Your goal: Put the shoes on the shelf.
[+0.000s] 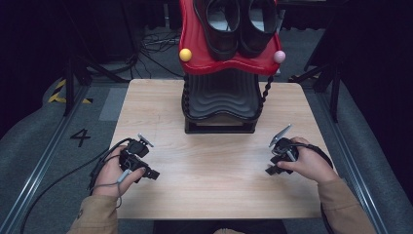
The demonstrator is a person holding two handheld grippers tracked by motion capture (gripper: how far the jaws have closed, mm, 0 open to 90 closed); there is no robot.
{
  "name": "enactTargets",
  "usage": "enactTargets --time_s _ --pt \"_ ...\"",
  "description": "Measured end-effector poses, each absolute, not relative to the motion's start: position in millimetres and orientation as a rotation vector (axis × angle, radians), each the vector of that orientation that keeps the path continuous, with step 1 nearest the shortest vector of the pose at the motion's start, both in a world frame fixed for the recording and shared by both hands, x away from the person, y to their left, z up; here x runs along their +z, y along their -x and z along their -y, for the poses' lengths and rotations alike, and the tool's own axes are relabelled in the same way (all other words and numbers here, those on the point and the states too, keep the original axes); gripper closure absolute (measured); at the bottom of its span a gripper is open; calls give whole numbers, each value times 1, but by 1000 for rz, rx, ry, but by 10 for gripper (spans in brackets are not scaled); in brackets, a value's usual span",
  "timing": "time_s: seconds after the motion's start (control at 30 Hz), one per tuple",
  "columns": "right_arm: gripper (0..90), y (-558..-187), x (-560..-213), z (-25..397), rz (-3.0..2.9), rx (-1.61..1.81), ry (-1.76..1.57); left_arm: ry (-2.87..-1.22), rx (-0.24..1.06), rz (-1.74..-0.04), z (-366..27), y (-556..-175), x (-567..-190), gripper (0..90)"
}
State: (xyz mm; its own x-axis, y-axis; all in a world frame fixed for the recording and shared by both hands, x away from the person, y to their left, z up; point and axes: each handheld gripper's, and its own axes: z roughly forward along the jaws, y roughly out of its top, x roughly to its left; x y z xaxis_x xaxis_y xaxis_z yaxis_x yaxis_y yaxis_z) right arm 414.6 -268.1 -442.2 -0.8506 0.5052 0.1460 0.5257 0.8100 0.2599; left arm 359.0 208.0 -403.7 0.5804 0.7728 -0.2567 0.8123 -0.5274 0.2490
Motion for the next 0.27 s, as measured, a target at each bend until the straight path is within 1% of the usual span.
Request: enactTargets --time_s 0.07,0.1,0.17,0.27 --pt "529 -414 -443 269 2935 -372 767 -2473 -161 -1292 -208 -359 -403 390" --pt "536 -413 -443 269 2941 -327 747 -2476 -163 -1288 -207 -360 -403 389" --pt "534 -412 -444 269 2952 -282 737 -2480 -163 -1284 -206 -361 -404 389" --pt "510 -412 -444 272 2951 -302 753 -2485 -168 -1282 -204 -363 -405 389"
